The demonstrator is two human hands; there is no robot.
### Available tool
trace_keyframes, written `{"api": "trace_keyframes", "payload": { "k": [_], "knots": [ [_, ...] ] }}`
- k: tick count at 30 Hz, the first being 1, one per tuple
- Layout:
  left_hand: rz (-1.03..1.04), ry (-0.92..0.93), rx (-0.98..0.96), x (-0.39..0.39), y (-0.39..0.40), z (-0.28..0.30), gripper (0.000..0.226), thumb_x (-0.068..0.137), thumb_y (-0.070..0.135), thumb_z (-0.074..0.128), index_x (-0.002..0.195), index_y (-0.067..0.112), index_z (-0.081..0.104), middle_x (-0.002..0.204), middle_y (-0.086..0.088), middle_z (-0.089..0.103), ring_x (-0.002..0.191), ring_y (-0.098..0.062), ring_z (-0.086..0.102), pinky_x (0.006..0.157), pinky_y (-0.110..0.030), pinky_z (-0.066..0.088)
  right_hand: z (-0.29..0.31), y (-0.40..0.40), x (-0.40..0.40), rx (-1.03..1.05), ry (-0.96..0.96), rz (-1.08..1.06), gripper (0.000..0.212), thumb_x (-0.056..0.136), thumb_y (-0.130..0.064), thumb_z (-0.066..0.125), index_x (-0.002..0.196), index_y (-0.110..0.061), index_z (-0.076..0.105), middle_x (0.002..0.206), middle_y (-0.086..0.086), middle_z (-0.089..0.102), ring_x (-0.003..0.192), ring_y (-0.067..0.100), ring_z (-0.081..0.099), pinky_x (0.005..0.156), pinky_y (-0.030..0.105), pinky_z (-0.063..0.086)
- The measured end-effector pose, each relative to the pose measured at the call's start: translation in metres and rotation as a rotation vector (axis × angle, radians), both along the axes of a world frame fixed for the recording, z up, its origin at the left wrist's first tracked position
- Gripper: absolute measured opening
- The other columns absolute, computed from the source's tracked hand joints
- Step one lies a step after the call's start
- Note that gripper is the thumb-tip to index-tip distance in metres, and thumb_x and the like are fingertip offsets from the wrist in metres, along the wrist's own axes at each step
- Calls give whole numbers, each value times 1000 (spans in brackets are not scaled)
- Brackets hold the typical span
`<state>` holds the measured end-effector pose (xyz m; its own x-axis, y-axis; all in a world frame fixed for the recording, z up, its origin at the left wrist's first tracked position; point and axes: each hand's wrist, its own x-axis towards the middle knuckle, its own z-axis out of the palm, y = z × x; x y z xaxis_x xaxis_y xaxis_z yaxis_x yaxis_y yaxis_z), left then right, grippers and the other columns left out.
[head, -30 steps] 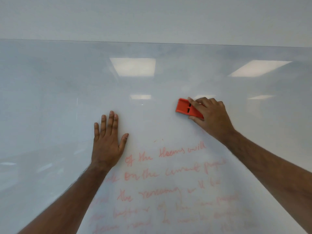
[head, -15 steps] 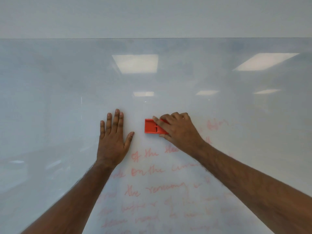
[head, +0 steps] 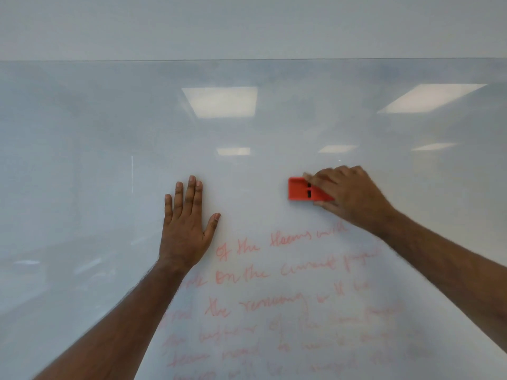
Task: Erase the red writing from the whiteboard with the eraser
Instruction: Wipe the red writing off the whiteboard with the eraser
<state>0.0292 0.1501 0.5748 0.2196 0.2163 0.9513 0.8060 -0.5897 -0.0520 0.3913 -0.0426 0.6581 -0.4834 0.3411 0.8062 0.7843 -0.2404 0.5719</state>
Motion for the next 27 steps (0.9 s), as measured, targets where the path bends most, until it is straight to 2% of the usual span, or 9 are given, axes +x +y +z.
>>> {"api": "trace_keyframes", "payload": {
  "k": [4,8,14,20,24,27],
  "knots": [
    [-2,-9,-13,3,-2,0,83,111,59,25,175,16,-7,184,0,-12,170,-25,-15,138,-55,0,18,-1,0,59,271,15,74,91,-50,76,155,-26,48,128,3,63,100,31,62,80,46,46],
    [1,-22,-19,4,-4,-1,83,110,59,24,175,15,-4,185,-2,-9,170,-27,-12,138,-55,1,15,8,-24,57,323,48,73,92,-49,73,156,-25,47,130,4,62,104,32,61,82,48,46],
    [-3,-5,-18,1,-4,-3,84,110,60,25,175,15,-4,185,-1,-10,170,-26,-13,138,-55,2,-16,22,-44,8,171,42,73,93,-53,69,157,-26,44,130,-1,61,102,27,59,82,44,43],
    [-25,-24,-32,2,-6,-5,84,110,59,26,175,16,-4,184,1,-10,170,-24,-14,138,-55,2,-36,11,-16,-94,-9,9,69,97,-53,64,156,-25,40,132,1,60,102,26,59,81,44,46],
    [-26,-26,-48,3,-9,-6,84,109,59,25,175,16,-4,184,1,-11,170,-25,-14,138,-55,2,-30,-6,10,-96,11,0,68,94,-51,68,153,-24,45,129,2,62,99,27,62,79,45,49],
    [-25,-24,-62,3,-11,-5,84,109,59,25,175,15,-4,184,0,-11,170,-25,-14,138,-55,2,-18,-17,30,-52,132,12,69,88,-46,78,149,-24,54,127,2,64,98,29,63,77,44,48]
  ]
}}
